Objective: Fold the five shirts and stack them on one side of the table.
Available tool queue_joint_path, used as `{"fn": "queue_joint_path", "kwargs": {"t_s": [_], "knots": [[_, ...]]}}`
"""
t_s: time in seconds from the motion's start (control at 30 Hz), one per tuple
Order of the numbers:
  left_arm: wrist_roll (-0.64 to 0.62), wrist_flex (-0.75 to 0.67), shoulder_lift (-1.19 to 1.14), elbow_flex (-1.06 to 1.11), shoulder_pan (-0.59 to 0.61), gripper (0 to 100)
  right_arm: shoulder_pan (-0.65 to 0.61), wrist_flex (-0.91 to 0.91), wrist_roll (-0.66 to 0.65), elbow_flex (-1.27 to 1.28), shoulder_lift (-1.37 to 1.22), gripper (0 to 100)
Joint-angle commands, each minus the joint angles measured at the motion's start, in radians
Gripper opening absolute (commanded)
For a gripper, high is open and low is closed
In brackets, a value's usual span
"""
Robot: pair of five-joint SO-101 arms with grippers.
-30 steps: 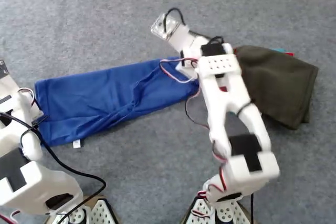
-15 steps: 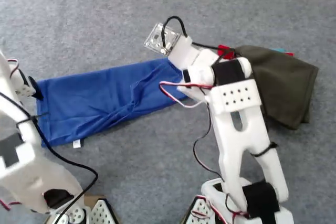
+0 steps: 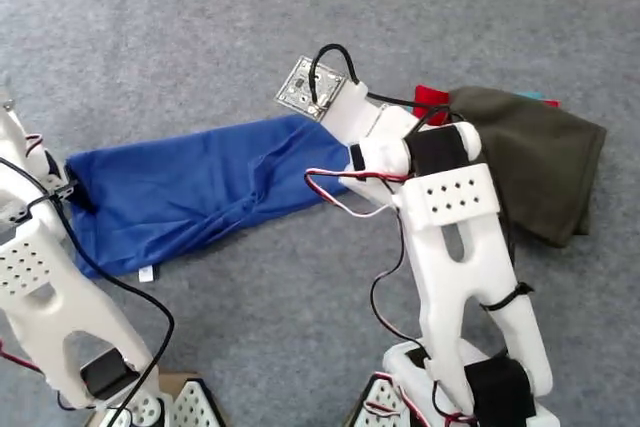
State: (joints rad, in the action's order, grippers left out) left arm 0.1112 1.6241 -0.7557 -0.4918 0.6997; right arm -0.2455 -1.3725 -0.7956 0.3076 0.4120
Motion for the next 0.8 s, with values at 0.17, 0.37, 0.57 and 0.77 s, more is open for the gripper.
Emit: {"fn": "queue_joint_path", "kwargs": {"t_s": [0.17,0.37,0.57,0.77], "knots": [[-0.006,-0.009,-0.087,-0.05,-0.035,20,-0.015,0.003,0.006,-0.004,0.031,1.5],[0.008,0.061,-0.086,-0.067,-0.035,18,-0.015,-0.003,0.006,-0.005,0.031,1.5],[0.028,0.137,0.0,-0.15,-0.044,21,-0.015,0.002,0.005,-0.005,0.031,1.5],[0.028,0.135,0.092,-0.061,-0.068,21,-0.015,-0.003,0.005,-0.005,0.033,1.5]]}}
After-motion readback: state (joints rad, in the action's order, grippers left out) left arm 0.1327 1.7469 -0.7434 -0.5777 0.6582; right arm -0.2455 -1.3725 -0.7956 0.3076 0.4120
